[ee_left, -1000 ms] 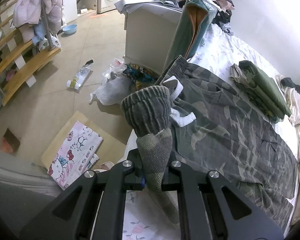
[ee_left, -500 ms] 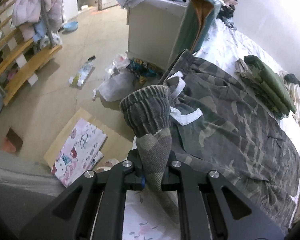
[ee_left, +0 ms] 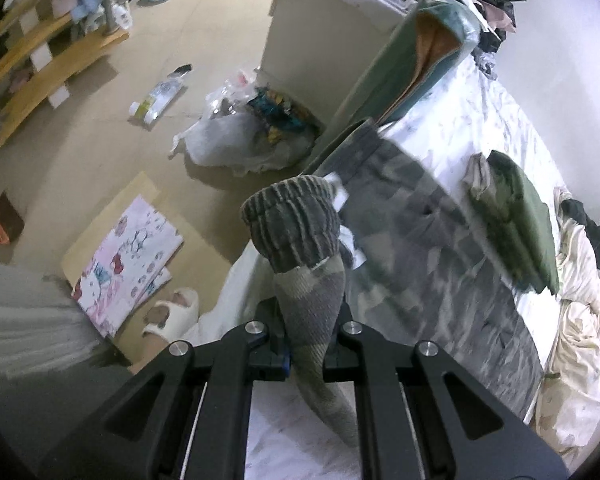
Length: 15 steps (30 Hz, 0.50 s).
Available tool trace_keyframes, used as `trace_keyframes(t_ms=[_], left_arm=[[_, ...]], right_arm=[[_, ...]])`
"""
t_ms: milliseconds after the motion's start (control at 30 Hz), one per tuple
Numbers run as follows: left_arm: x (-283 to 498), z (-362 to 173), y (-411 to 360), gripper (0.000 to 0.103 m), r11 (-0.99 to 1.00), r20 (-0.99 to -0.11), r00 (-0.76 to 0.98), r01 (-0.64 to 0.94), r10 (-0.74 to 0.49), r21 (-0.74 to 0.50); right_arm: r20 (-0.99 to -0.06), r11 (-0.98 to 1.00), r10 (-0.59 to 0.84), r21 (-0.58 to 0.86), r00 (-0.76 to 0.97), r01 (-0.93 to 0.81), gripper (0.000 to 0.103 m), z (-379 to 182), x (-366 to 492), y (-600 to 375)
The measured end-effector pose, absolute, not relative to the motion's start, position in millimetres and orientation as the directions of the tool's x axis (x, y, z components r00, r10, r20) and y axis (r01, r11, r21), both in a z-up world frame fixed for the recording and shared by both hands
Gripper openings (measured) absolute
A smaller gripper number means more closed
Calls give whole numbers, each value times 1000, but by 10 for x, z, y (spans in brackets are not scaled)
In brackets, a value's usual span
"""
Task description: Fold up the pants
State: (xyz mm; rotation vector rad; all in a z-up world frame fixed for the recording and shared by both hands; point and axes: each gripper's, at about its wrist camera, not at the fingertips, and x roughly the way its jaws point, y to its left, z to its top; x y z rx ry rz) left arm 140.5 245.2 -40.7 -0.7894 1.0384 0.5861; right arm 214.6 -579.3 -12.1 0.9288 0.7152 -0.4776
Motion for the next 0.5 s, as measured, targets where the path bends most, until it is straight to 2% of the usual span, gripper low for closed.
trace_keyframes(t_ms=[167,367,467,500], left_arm=[[2070,-423,2598,6,593,-931,365,-754,22,-282],[3117,-674,2626,7,688,-947,301,-711,109,-147],[3507,-1006,2562,10,747,-963,233,-662,140,-52],[3565,-1102,2573,11,746,-962,238,-663,136,-59]], right_arm=[[-797,588,-53,462,601,664,0,-290,3228,-5782],[-871,712,-88,284,483,643,0,-704,4533,-5481],[-900,754,-91,216,425,620,1,-1034,4913,-5364],[-918,772,-85,186,388,608,1,-1190,5031,-5317]])
